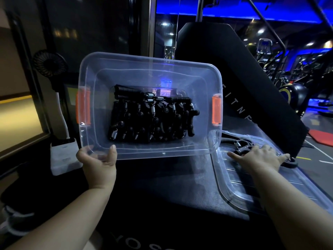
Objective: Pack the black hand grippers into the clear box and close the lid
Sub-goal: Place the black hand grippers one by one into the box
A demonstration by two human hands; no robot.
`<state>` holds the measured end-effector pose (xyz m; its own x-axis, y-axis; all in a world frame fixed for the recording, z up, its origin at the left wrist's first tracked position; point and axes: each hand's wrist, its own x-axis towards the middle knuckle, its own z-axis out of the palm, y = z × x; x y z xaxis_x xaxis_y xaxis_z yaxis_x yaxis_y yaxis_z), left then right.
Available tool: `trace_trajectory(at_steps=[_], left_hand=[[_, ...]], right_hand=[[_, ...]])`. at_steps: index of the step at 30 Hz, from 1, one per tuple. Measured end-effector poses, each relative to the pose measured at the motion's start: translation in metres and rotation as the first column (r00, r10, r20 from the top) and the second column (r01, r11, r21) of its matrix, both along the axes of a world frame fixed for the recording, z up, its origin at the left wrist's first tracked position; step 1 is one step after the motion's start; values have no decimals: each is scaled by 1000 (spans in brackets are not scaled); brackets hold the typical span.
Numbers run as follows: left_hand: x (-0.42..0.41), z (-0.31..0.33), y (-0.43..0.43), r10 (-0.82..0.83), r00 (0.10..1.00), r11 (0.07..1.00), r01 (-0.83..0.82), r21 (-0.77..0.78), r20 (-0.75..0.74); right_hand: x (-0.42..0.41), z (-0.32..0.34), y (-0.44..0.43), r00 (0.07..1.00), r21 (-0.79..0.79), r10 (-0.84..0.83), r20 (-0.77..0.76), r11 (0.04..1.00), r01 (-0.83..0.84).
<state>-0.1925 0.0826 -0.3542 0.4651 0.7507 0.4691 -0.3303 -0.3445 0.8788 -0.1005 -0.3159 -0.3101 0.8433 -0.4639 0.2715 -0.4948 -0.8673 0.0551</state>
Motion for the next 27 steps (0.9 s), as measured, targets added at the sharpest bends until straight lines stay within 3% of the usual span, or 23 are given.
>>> trace_trajectory(at_steps=[6, 16, 22, 27], left_hand=[[1, 0, 0, -11, 1000, 1000, 11, -13, 3], [1, 1, 1, -49, 999, 999, 49, -15, 6], [1, 1, 2, -58, 998, 997, 59, -40, 13], [1, 2, 2, -61, 998, 997, 61, -47, 5]], right_hand=[[4, 0, -1, 1000, 22, 1, -8, 1000, -1], [-6, 5, 6, 952, 62, 54, 301, 995, -76], [-29, 31, 26, 753, 81, 226, 618, 934, -347], [-48, 55, 66, 566, -98, 455, 688, 830, -548]])
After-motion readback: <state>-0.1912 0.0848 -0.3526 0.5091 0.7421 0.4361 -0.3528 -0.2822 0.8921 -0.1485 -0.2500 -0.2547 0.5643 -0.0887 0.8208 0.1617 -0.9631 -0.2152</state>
